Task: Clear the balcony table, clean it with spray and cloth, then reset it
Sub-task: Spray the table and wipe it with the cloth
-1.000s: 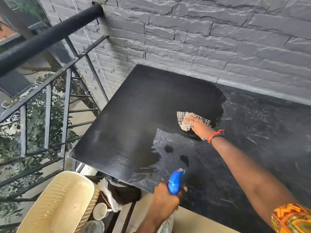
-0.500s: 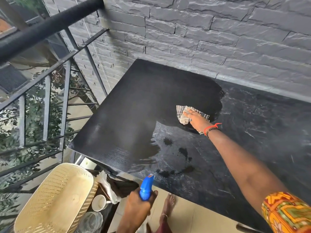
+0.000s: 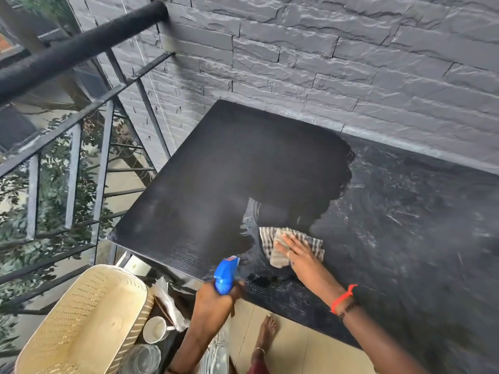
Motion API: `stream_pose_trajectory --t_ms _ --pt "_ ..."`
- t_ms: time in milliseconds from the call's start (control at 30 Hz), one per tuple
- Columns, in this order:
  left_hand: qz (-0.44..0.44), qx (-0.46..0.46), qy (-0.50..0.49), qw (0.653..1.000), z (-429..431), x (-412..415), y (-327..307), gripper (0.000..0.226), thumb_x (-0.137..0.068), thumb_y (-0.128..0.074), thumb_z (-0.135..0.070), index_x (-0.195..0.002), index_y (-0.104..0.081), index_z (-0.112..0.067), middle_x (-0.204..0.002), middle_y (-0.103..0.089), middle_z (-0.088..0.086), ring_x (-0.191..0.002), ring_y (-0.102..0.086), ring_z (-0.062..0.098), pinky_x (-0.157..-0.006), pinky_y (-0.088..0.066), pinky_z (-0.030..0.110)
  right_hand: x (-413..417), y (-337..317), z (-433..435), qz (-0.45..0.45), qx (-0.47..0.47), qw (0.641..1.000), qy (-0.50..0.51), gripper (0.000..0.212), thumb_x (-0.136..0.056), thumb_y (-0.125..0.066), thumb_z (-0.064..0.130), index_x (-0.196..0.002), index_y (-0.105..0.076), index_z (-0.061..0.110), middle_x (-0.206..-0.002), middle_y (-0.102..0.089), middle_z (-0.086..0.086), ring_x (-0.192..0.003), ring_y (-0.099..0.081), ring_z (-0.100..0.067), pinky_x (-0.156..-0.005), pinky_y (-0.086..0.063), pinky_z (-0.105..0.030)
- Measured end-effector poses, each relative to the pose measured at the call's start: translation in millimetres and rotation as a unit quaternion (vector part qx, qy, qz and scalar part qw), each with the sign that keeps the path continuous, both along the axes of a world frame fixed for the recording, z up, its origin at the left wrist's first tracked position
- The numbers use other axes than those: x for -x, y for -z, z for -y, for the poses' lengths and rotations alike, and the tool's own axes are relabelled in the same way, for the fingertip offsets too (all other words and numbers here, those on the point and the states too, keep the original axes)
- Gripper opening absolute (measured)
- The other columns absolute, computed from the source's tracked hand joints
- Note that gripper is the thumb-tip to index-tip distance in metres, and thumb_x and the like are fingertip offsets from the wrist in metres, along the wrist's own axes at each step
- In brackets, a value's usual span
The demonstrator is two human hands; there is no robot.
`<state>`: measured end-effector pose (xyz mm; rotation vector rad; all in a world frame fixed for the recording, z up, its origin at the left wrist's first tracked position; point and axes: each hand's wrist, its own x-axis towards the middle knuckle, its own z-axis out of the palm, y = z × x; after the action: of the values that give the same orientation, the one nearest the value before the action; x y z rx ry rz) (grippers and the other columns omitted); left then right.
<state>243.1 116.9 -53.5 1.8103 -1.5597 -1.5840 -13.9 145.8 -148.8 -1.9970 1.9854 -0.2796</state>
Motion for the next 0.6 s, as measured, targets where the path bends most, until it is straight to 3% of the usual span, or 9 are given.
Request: stream_pose_trajectory --t_ms 100,200,267,367,467,600 --pt "0.001 0.010 -0.013 1.000 7 -3 1 0.030 -0.083 -0.071 -0.028 -0.060 -0.064 -0.011 -0.039 -0.056 -0.001 -0.035 -0.047 0.004 -0.042 -0.036 0.013 36 -5 -14 0.008 -0.015 0.999 0.028 0.066 -0.090 -0.039 -0.008 -0.147 -0.031 0.024 -0.159 -0.013 0.001 -0.148 -0.008 -0.016 -0.121 -0.005 -0.035" --pt "0.000 0.015 -0.013 1.000 12 -8 2 0.032 -0.085 -0.070 -0.030 -0.065 -0.067 -0.004 -0.042 -0.059 0.001 -0.038 -0.049 0.007 -0.049 -0.042 0.021 71 -15 15 0.001 -0.030 0.996 0.082 0.061 -0.086 -0.038 -0.013 -0.142 -0.040 0.010 -0.156 -0.024 -0.011 -0.147 -0.019 -0.024 -0.122 -0.011 -0.035" --pt "0.006 0.019 -0.009 1.000 13 -12 4 0.036 -0.085 -0.070 -0.032 -0.066 -0.067 -0.001 -0.044 -0.060 0.002 -0.040 -0.050 0.008 -0.052 -0.043 0.023 78 -20 51 -0.011 -0.032 0.994 0.099 0.058 -0.089 -0.036 -0.012 -0.144 -0.037 0.007 -0.156 -0.022 -0.014 -0.147 -0.018 -0.025 -0.122 -0.011 -0.034" --pt "0.013 0.023 -0.007 1.000 16 -16 6 0.036 -0.086 -0.068 -0.033 -0.068 -0.067 -0.002 -0.042 -0.059 0.002 -0.040 -0.051 0.007 -0.052 -0.043 0.022 52 -21 100 -0.017 -0.028 0.993 0.117 0.062 -0.090 -0.038 -0.008 -0.148 -0.029 0.011 -0.159 -0.014 -0.012 -0.148 -0.011 -0.023 -0.121 -0.008 -0.034" --pt "0.015 0.021 -0.012 1.000 20 -17 5 0.034 -0.087 -0.067 -0.033 -0.074 -0.068 -0.002 -0.041 -0.057 0.001 -0.040 -0.051 0.007 -0.046 -0.041 0.017 -1 -22 119 -0.032 -0.022 0.997 0.069 0.067 -0.088 -0.037 -0.009 -0.149 -0.026 0.016 -0.160 -0.012 -0.008 -0.149 -0.008 -0.022 -0.120 -0.006 -0.038" --pt "0.003 0.023 -0.034 0.999 29 -17 0 0.033 -0.087 -0.068 -0.030 -0.078 -0.067 0.001 -0.049 -0.059 0.004 -0.049 -0.053 0.017 -0.057 -0.043 0.028 -58 -17 87 -0.032 -0.013 0.999 0.001 0.076 -0.085 -0.034 -0.018 -0.151 -0.021 0.018 -0.161 -0.005 -0.004 -0.149 0.000 -0.022 -0.120 0.003 -0.040"
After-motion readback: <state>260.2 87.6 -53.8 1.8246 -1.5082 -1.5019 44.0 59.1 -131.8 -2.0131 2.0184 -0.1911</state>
